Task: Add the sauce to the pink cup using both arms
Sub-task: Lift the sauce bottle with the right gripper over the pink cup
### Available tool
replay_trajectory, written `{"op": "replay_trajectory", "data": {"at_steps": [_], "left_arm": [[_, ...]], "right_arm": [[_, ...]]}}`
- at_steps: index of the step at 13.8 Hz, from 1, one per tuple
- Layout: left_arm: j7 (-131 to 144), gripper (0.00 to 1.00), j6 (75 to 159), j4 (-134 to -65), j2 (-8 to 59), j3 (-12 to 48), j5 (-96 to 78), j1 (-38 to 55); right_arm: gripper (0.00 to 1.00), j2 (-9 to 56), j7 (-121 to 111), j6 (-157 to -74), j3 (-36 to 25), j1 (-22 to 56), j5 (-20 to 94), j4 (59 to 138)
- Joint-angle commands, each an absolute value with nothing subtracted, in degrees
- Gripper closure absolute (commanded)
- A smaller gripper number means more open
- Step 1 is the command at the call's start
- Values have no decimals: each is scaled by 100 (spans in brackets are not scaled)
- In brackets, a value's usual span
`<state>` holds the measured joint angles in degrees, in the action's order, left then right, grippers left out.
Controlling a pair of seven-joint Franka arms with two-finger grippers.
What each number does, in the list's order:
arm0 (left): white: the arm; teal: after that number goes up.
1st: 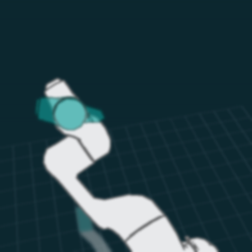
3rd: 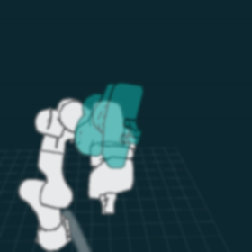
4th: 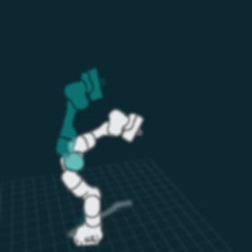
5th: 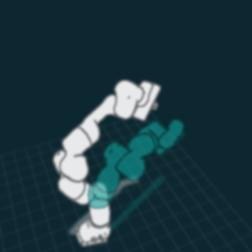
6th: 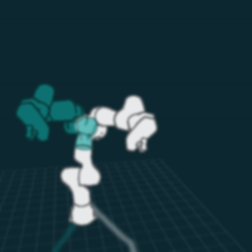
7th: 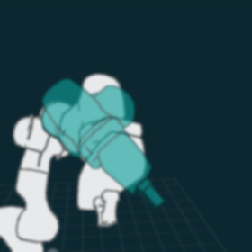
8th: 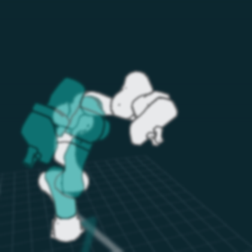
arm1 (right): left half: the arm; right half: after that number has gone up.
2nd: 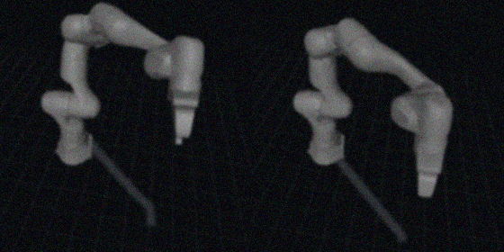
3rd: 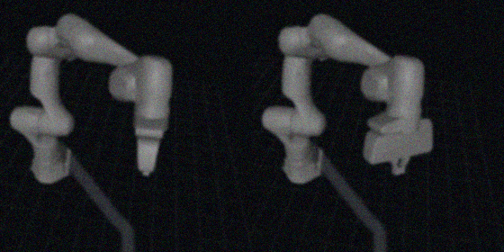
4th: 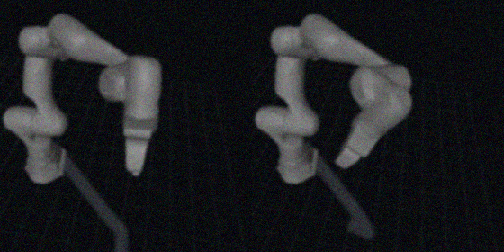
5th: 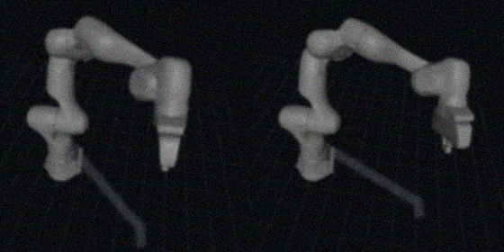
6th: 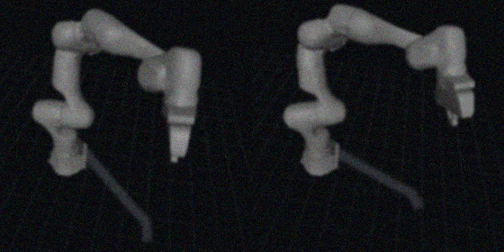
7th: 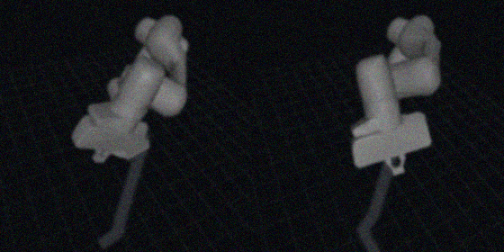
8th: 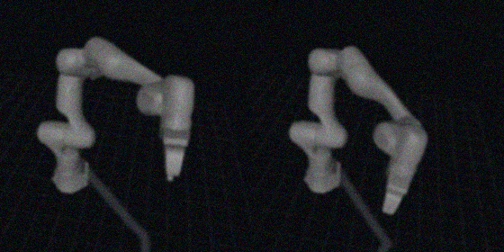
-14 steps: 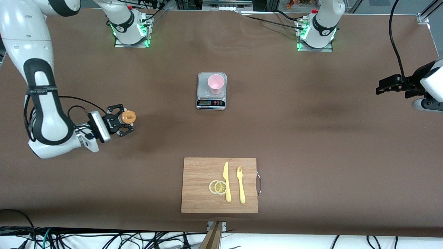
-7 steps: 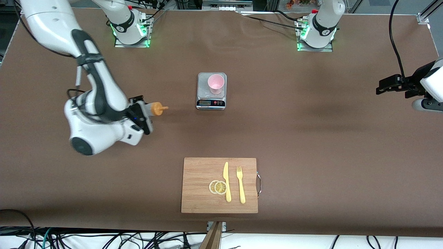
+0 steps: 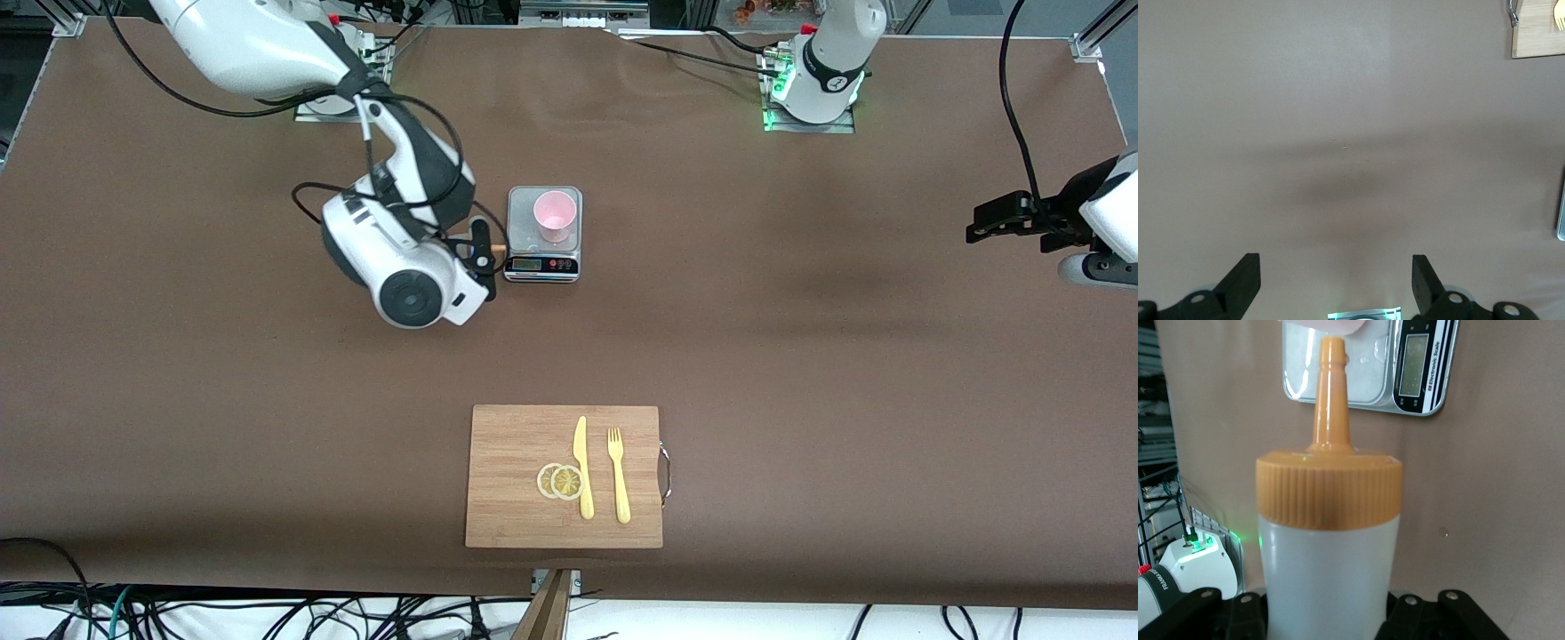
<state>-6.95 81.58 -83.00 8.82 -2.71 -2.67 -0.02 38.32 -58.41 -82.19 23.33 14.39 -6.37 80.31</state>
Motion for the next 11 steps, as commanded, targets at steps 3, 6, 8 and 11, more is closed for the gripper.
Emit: {"op": "replay_trajectory", "data": {"at_steps": [3,6,8,11], "left_arm": [[-791,0,8095,-8121,967,-229,-229,-53],[-791,0,8095,-8121,967,-229,-229,-53],[-791,0,8086,-8121,967,-229,-229,-53],[-791,0,8086,-8121,967,-229,-237,-53]], "right_arm": [[100,3735,-5107,-7735,2487,2125,-1449,8042],[100,3735,-4659,-7682,2487,2451,-1740,8051],[100,3735,-4510,-7647,2487,2592,-1775,8051],[100,3753,-4124,-7629,2487,2829,-1907,8077]]}}
